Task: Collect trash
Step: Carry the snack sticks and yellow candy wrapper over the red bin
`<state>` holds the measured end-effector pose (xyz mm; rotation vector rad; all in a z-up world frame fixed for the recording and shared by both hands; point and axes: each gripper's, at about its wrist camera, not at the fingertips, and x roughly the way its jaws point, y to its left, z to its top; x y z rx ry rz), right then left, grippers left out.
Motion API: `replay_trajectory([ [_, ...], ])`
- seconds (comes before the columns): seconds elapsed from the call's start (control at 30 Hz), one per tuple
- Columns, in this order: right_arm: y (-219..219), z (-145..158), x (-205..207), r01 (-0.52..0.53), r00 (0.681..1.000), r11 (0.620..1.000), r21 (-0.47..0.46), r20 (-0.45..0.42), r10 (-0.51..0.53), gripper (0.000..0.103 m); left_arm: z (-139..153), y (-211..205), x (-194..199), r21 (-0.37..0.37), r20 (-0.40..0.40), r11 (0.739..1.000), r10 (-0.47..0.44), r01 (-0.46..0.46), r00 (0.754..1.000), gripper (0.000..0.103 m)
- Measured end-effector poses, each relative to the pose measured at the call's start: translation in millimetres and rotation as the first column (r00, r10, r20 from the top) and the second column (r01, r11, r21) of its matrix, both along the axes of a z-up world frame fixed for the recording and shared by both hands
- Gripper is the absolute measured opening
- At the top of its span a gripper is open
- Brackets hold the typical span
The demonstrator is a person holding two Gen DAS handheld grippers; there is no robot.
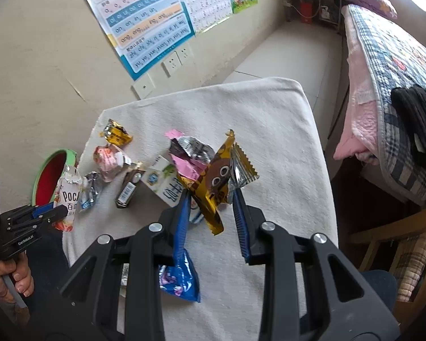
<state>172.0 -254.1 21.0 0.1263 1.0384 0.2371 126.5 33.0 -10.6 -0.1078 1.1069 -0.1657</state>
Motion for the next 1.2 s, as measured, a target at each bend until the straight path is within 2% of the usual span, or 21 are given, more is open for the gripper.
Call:
replay_trajectory([
  [0.53, 64, 41, -3, -0.129, 0.988, 0.992, 0.012, 0.086, 0.128, 0.03, 36, 34, -9, -0.024, 0.088, 0.996, 0.086, -0.084, 0.992, 0.021],
  [0.9, 112, 53, -3, -0.228, 0.968, 0.974, 0.013, 0.108, 0.225, 0.03, 43, 71, -16, -0.017, 0.108, 0.985, 0.171, -0.17, 0.979, 0.021],
  [1.2, 150, 60, -2, -0.304, 0.947, 0.953, 0.012, 0.116, 0.301, 0.03, 45, 109, -24, -0.008, 0.115, 0.965, 0.261, -0.261, 0.959, 0.021],
])
